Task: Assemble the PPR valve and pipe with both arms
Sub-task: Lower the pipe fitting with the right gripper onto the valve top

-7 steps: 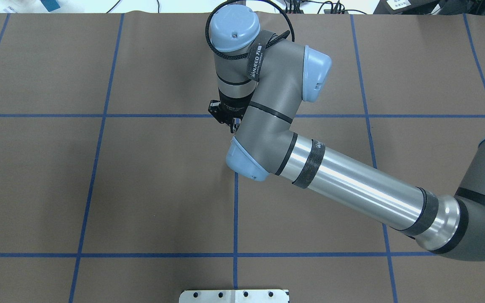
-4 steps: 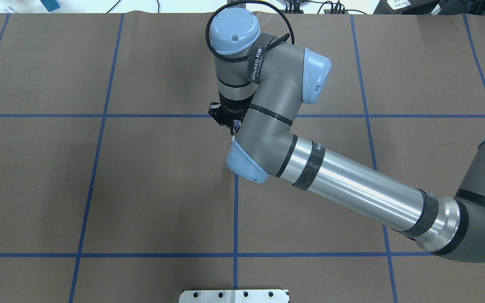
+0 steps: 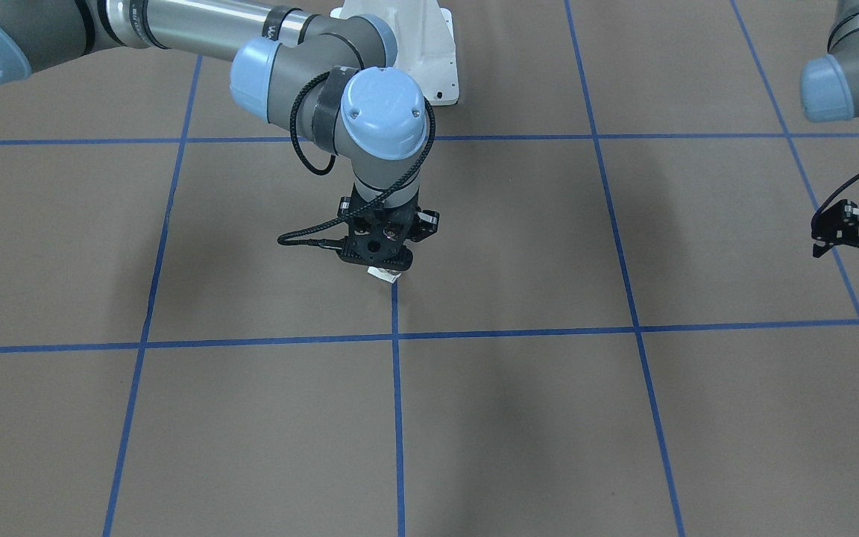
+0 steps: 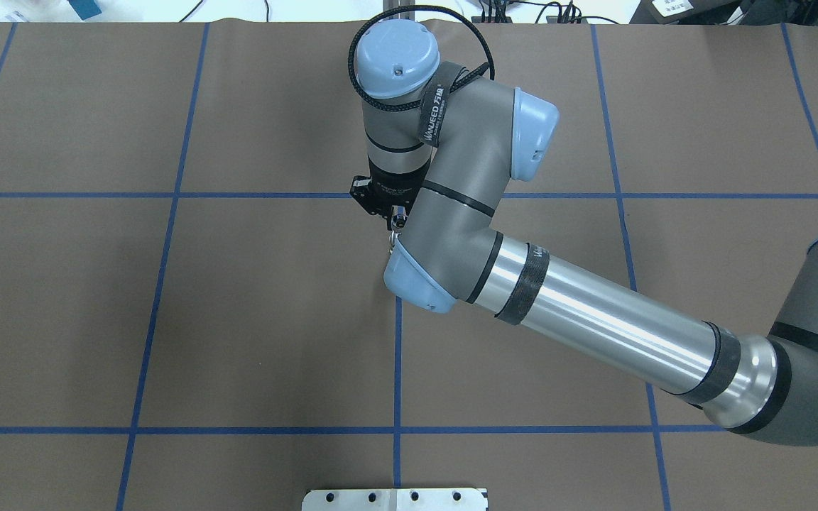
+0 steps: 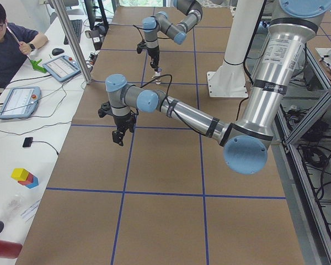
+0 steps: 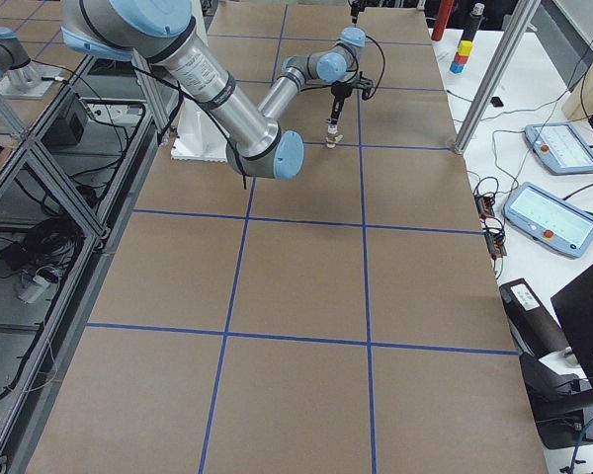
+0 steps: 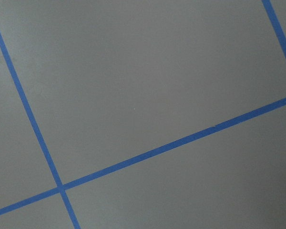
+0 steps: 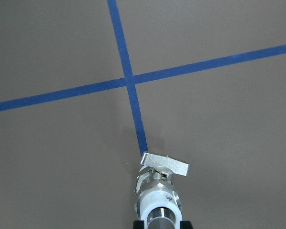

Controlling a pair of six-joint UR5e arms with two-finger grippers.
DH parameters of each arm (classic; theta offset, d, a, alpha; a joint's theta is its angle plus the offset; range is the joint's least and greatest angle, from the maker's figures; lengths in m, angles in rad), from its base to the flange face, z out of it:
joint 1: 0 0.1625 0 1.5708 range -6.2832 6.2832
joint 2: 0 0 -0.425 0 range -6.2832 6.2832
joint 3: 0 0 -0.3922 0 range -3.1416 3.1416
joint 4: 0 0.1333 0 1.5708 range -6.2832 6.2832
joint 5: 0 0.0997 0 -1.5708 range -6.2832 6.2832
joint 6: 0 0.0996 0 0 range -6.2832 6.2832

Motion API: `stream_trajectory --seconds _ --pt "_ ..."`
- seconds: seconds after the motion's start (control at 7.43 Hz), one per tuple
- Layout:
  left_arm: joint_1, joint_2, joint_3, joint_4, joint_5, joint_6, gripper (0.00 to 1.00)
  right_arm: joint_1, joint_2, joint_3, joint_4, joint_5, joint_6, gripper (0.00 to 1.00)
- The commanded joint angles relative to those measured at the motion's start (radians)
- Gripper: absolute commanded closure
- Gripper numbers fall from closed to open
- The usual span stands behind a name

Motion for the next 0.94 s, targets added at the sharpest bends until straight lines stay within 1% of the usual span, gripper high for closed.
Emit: stream_trajectory --seconds 0.0,0.13,0.27,0.81 --pt "0.0 -0.002 0.006 0.0 0.0 0.0 0.0 -0.001 -0.013 -0.001 0.016 -0.001 0.001 1.0" --pt "0.002 -0.002 0.006 -0.001 0.0 0.0 0.0 -0.001 -0.016 0.0 0.015 -0.001 -0.001 0.33" --pt "0.002 -0.002 0.006 -0.002 0.0 0.0 0.0 0.001 -0.013 0.0 0.015 -0.002 0.001 0.01" --pt "0.002 -0.002 0.006 -0.001 0.0 0.0 0.0 0.004 -0.013 0.0 0.015 -0.002 0.001 0.0"
